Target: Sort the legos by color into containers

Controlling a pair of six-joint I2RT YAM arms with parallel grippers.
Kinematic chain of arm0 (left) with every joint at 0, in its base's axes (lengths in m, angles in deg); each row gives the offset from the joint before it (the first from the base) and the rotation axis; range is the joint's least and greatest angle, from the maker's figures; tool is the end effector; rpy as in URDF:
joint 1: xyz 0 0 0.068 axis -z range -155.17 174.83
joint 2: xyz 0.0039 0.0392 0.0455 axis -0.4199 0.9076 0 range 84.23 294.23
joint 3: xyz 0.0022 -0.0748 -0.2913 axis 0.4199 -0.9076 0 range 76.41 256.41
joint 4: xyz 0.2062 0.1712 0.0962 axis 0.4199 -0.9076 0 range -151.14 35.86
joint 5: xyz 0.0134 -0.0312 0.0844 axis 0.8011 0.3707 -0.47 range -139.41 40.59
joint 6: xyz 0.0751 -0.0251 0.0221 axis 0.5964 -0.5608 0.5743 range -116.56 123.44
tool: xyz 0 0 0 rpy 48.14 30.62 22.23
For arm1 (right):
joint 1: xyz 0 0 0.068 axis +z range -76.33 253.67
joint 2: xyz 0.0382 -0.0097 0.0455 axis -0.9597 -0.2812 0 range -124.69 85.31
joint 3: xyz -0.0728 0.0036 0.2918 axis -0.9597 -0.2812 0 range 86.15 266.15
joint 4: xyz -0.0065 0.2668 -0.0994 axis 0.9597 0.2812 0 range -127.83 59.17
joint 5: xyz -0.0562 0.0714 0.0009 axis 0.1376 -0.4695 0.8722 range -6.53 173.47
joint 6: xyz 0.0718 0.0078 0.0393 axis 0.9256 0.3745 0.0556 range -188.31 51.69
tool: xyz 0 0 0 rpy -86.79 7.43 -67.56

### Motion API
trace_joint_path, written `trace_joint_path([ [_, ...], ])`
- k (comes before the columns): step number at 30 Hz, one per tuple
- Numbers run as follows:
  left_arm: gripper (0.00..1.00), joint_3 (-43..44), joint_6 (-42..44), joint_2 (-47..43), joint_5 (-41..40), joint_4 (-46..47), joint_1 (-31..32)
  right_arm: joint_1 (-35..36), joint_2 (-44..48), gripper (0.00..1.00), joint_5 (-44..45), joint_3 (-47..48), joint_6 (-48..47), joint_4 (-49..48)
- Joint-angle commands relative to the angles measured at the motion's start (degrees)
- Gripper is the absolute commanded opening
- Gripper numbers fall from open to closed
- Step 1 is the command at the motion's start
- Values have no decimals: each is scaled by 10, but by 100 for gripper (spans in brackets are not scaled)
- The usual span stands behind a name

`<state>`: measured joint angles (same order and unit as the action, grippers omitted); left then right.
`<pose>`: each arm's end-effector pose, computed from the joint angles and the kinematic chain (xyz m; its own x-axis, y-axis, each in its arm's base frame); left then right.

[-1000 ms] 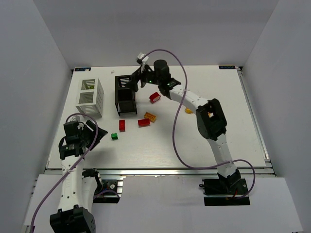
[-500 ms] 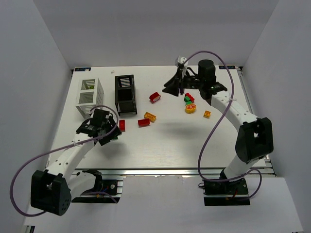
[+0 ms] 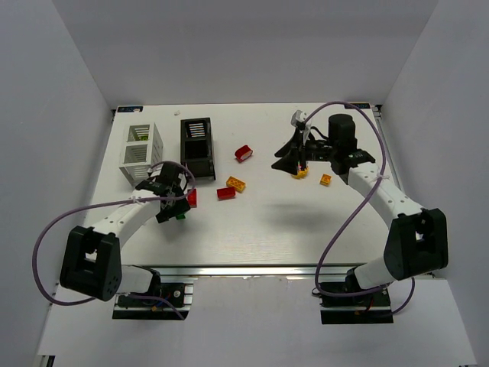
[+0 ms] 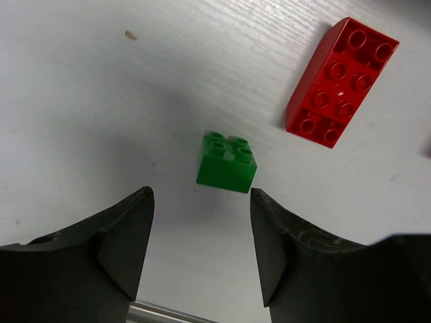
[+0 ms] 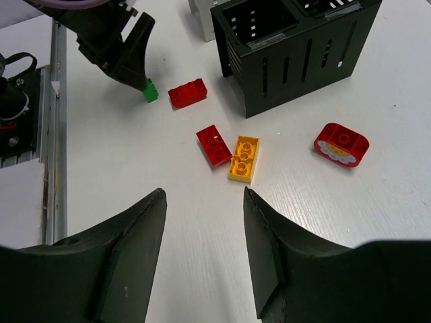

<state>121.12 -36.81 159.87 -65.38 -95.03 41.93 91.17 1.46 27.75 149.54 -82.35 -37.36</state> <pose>0.2488 -0.0559 0.1743 -0.8227 -0.3967 -0.4071 -0.4335 0.9012 -0.0022 0.3343 0.1674 0.3257 -0.1109 -0.1783 -0.9777 -0.9611 0.2698 0.0598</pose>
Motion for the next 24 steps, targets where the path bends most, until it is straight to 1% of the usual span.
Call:
trace_joint_path([
  [1,68,24,25,6,-13,33,3,-4,19,55,-16,-7,-6,-6],
  [5,67,23,32,35,5,58,3,-4,23,55,-16,-12,-3,-6],
  [11,65,10,39,52,16,76,3,-6,28,55,-14,-20,-1,-7],
  [18,60,6,46,69,16,89,3,-8,32,55,-14,-24,-1,-7],
  [24,54,1,50,77,18,98,3,-11,37,55,-14,-28,1,-6],
])
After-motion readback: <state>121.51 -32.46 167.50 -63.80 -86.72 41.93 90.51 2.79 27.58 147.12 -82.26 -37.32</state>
